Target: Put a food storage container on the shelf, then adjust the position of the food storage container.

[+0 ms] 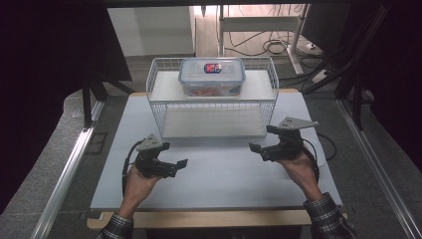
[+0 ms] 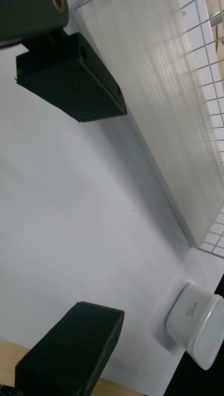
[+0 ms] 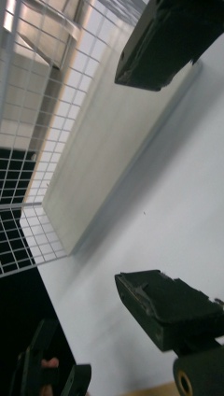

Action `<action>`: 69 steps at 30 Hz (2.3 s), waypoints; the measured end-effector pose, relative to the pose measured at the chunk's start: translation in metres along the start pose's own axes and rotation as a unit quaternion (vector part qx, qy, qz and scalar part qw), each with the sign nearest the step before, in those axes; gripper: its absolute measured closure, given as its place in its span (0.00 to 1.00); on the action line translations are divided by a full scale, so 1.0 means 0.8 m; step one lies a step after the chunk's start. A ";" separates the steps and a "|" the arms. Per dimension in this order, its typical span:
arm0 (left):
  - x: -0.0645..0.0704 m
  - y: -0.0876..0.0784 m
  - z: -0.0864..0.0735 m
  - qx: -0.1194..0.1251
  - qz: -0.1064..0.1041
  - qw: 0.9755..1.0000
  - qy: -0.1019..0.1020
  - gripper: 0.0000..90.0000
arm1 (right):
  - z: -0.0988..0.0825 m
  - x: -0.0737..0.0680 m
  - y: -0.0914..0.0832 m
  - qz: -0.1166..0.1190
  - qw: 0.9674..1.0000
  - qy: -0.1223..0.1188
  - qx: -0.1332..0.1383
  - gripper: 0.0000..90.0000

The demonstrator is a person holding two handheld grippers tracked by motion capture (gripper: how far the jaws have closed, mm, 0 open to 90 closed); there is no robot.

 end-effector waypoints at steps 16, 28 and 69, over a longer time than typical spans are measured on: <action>0.016 -0.001 -0.052 -0.012 0.051 0.998 0.031 0.00 | -0.061 -0.007 -0.020 -0.015 1.000 -0.008 -0.025 0.03; 0.019 0.003 -0.082 -0.043 0.072 0.996 0.032 0.01 | -0.096 -0.020 -0.024 -0.015 1.000 -0.012 -0.024 0.04; 0.016 0.012 -0.090 -0.056 0.066 0.996 0.031 0.02 | -0.110 0.135 -0.068 -0.185 0.976 0.064 -0.100 0.99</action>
Point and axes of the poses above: each handheld gripper's, and its own axes: y roughly forward along the jaws, z roughly out of its top, x roughly to its right, the point moved 8 cm from there along y, roughly forward along the jaws, and after that the axes turned 12 degrees about -z, right-handed, at the moved point
